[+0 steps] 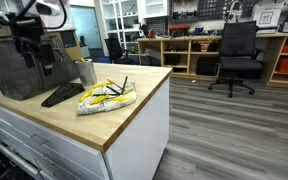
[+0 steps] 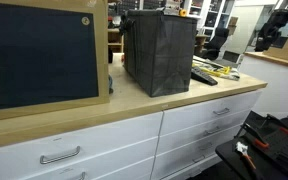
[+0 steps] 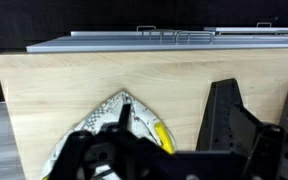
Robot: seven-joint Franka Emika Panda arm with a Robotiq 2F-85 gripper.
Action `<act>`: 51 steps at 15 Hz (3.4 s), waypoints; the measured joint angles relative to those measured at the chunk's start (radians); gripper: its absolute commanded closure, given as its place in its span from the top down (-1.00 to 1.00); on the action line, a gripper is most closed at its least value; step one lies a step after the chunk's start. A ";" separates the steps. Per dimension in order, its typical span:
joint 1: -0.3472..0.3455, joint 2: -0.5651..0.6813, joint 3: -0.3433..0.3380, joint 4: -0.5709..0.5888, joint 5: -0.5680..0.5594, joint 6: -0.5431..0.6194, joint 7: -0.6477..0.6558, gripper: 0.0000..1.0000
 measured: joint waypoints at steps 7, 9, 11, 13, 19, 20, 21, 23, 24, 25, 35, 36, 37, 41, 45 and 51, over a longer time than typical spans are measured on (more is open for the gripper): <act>0.000 0.000 0.000 0.000 0.000 0.000 0.000 1.00; 0.000 0.000 0.000 0.000 0.000 0.000 0.000 1.00; 0.000 0.000 0.000 0.000 0.000 0.000 0.000 1.00; 0.000 0.000 0.000 0.000 0.000 0.000 0.000 1.00; 0.000 0.000 0.000 0.000 0.000 0.000 0.000 1.00; 0.000 0.000 0.000 0.000 0.000 0.000 0.000 1.00; 0.000 0.000 0.000 0.000 0.000 0.000 0.000 1.00; 0.000 0.000 0.000 0.000 0.000 0.000 0.000 1.00; 0.000 0.000 0.000 0.000 0.000 0.000 0.000 1.00; 0.000 0.000 0.000 0.000 0.000 0.000 0.000 1.00; -0.016 0.149 0.067 0.203 0.000 -0.016 -0.003 1.00; -0.016 0.184 0.077 0.248 0.000 -0.023 -0.010 1.00; -0.016 0.222 0.089 0.298 0.000 -0.033 -0.016 1.00; -0.017 0.389 0.154 0.518 -0.006 -0.092 -0.077 1.00; -0.026 0.544 0.229 0.739 -0.043 -0.171 -0.155 1.00; -0.033 0.741 0.320 1.054 -0.142 -0.307 -0.299 1.00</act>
